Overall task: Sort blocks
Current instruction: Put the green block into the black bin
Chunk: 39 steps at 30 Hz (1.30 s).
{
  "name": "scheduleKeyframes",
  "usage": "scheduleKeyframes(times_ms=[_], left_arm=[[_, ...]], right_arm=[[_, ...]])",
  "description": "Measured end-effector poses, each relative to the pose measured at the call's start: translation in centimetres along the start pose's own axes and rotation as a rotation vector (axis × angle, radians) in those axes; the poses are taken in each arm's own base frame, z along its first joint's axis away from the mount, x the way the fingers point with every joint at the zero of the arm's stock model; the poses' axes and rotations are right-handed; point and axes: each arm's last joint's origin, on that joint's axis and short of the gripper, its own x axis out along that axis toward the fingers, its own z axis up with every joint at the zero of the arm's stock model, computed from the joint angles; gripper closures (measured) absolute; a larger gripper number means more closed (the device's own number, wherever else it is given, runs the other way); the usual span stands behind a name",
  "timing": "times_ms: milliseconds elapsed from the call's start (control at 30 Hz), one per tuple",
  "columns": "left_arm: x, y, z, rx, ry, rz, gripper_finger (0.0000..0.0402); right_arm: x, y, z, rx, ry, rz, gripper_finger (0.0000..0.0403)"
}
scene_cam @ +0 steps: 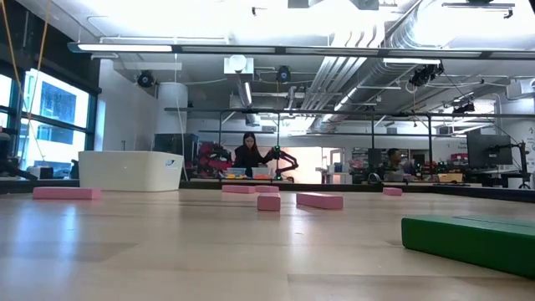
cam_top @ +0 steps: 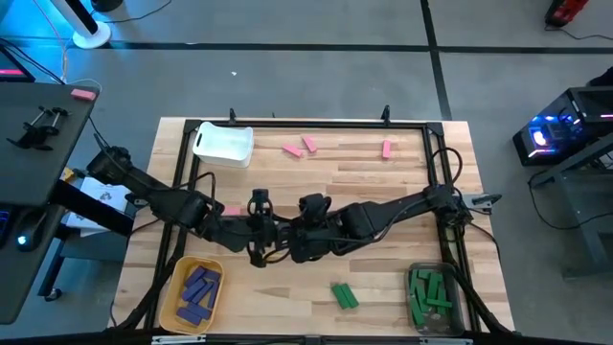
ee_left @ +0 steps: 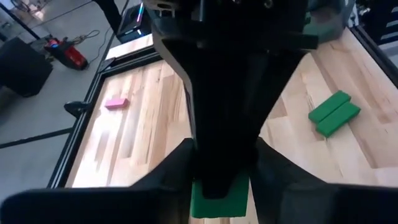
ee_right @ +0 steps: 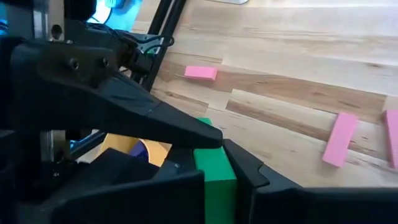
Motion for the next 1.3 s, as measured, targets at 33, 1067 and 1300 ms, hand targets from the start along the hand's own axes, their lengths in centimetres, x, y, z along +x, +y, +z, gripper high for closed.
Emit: scheduleKeyframes(times_ms=[33, 1067, 1300], left_arm=[[0.0, 0.0, 0.0, -0.002, 0.0, -0.003, 0.0295], [-4.7, 1.1, -8.9, -0.629, -0.147, -0.211, 0.0152], [-5.0, 1.2, -8.0, -0.684, -0.234, -0.241, 0.0153]], right_arm=[[-0.2, -0.1, 0.1, -0.007, 0.001, -0.005, 0.0396], [-10.2, -18.4, -14.9, -0.281, 1.031, -0.862, 0.0402], [-9.8, -22.4, -14.0, -0.022, 1.078, -0.675, 0.0402]])
